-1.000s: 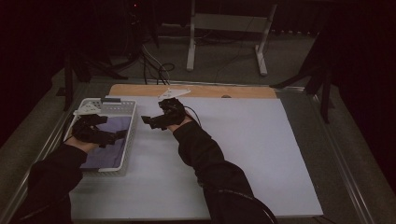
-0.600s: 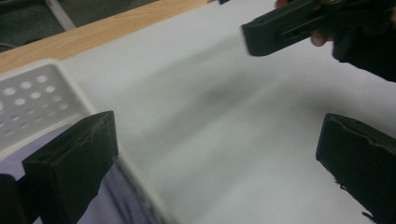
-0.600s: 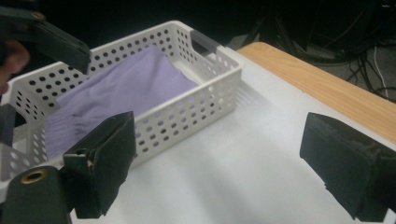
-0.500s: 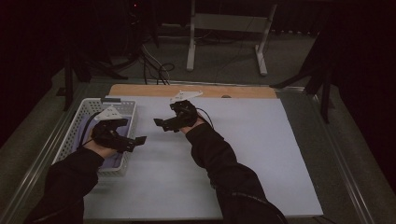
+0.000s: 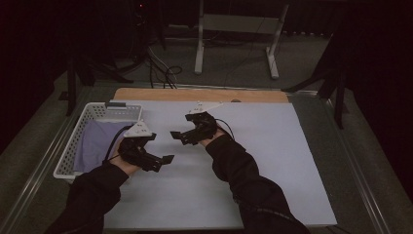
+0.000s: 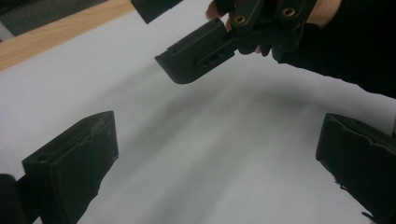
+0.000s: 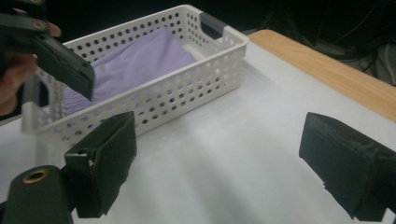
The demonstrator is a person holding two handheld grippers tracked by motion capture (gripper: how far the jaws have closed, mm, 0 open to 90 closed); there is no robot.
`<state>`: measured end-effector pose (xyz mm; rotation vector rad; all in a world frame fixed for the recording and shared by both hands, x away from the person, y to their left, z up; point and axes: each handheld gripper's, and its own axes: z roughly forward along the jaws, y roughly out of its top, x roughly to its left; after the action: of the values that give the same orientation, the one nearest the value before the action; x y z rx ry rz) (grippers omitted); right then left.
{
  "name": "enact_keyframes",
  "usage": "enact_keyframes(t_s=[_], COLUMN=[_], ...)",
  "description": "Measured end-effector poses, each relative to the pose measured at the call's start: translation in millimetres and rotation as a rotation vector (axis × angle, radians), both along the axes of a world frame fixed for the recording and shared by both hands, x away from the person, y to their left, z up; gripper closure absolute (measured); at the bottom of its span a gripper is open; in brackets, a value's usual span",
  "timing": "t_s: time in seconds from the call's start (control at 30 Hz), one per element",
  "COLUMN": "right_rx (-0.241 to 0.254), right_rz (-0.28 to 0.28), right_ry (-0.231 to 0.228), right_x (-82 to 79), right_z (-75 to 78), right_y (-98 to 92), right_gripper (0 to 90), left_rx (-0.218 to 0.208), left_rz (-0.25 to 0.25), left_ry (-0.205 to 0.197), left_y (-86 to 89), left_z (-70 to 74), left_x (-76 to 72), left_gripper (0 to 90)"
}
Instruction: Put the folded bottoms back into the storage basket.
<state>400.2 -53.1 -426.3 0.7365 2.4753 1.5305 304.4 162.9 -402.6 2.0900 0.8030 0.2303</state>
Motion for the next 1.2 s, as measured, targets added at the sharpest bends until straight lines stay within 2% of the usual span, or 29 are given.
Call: enact_keyframes(t_s=[0.1, 0.23, 0.33, 0.47, 0.57, 0.73, 0.8, 0.87, 1.0, 1.13, 1.2], right_rx=[-0.001, 0.002, -0.001, -0.013, -0.016, -0.038, -0.037, -0.033, -0.046, -0.048, -0.05], right_rz=[0.013, 0.023, 0.032, 0.054, 0.067, 0.082, 0.083, 0.081, 0.103, 0.097, 0.116], right_ry=[0.001, 0.0, -0.004, 0.016, 0.027, 0.021, 0.035, 0.05, 0.033, 0.063, 0.051], right_x=[-3.0, -6.2, -10.0, -13.0, -15.7, -21.4, -24.6, -27.2, -31.9, -41.3, -44.3], right_z=[-0.9, -2.9, -5.7, -11.8, -16.2, -25.7, -28.9, -32.4, -39.3, -47.2, -51.8], right_y=[-6.3, -16.7, -24.3, -30.9, -35.3, -38.9, -40.2, -41.6, -45.6, -47.6, -50.2], right_gripper=[11.1, 11.1, 10.9, 10.9, 10.9, 10.9, 10.9, 10.9, 11.0, 11.0, 11.0], left_rx=[0.02, 0.051, 0.056, 0.072, 0.047, 0.068, 0.059, 0.074, 0.04, 0.054, 0.065], left_rz=[-0.005, -0.038, -0.057, -0.076, -0.1, -0.128, -0.143, -0.151, -0.169, -0.171, -0.181], left_ry=[-0.002, -0.008, -0.008, -0.005, 0.006, 0.017, 0.027, 0.025, 0.035, 0.044, 0.046], left_y=[-10.0, -23.1, -30.8, -37.8, -39.2, -41.5, -41.2, -40.9, -36.4, -31.7, -30.1], left_z=[-5.3, -12.1, -18.1, -26.4, -33.0, -47.4, -52.5, -58.3, -69.9, -79.1, -82.6], left_x=[-3.9, -10.2, -15.0, -19.4, -22.1, -25.2, -27.2, -29.8, -33.4, -37.4, -40.3], left_gripper=[0.1, 0.2, 0.1, 0.1, 0.1, 0.1, 0.1, 0.1, 0.1, 0.1, 0.1])
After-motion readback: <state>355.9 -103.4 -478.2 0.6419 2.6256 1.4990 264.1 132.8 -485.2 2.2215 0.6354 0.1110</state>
